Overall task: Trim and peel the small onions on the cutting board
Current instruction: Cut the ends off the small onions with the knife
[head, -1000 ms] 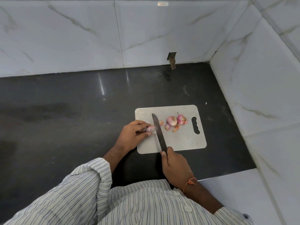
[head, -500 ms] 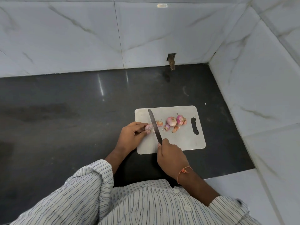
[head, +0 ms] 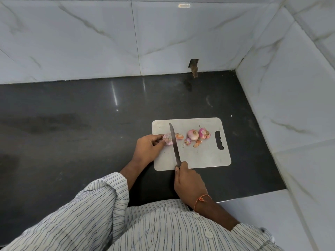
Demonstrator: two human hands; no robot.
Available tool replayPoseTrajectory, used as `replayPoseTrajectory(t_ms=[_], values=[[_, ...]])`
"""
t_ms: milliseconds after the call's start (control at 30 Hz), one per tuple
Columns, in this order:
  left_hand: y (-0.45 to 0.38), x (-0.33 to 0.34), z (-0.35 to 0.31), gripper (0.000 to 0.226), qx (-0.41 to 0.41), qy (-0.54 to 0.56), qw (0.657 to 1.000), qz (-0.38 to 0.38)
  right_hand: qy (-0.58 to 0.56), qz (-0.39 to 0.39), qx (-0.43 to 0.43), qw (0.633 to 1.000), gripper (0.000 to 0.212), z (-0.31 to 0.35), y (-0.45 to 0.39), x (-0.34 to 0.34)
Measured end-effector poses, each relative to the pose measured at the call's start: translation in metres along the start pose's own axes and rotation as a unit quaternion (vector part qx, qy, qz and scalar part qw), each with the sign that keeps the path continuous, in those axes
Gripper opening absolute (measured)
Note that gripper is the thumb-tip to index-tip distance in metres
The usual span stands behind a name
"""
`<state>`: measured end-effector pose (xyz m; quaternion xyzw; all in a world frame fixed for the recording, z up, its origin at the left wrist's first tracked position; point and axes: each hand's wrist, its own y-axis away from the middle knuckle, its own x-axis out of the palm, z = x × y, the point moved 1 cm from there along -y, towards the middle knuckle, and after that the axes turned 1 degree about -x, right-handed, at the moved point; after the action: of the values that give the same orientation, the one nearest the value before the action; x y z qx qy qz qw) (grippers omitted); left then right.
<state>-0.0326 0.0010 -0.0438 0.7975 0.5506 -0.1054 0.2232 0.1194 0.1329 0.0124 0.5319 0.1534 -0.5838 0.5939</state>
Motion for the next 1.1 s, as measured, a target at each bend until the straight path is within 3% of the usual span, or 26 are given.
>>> replayPoseTrajectory(t_ms=[267, 500, 833, 1100], values=[[-0.001, 0.001, -0.005, 0.036, -0.028, 0.030, 0.999, 0.002, -0.017, 0.012, 0.006, 1.000, 0.019, 0.002, -0.009, -0.003], [0.003, -0.001, -0.009, 0.036, 0.045, -0.056, 0.997, 0.007, -0.005, 0.021, 0.004, 1.000, 0.024, -0.010, 0.002, -0.019], [0.013, -0.001, -0.001, 0.039, 0.154, -0.097, 0.982, 0.046, 0.054, 0.067, 0.002, 0.996, 0.030, -0.027, 0.009, -0.066], [0.020, -0.004, 0.000, 0.040, 0.179, -0.090, 0.979, 0.034, 0.051, 0.084, -0.013, 0.995, 0.033, -0.018, -0.004, -0.070]])
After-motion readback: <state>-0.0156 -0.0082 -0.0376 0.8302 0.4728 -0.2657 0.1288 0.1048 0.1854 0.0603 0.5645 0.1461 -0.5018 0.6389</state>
